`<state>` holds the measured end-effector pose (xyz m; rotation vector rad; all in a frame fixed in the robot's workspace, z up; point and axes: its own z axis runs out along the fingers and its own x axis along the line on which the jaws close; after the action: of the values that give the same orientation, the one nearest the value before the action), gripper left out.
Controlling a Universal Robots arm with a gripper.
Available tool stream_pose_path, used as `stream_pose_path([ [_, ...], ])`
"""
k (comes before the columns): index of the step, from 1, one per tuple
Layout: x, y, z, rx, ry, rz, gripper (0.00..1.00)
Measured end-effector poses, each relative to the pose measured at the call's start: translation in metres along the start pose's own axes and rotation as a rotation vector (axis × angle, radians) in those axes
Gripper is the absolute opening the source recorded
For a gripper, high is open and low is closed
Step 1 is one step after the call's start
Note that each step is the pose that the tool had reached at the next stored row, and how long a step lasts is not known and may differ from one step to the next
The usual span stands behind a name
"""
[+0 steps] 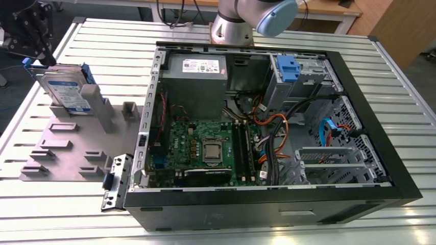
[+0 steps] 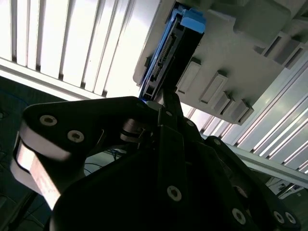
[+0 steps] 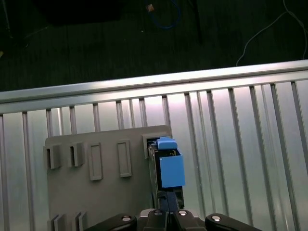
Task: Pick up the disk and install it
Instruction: 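Pick up the disk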
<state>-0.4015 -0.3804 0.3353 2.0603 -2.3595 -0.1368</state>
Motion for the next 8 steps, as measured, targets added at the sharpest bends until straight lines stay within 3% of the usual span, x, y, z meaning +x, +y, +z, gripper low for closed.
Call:
stream_pose_path([
  [8,-0.0003,-0.0021,-0.0001,0.0000,-0.0001,0.000,0.11],
])
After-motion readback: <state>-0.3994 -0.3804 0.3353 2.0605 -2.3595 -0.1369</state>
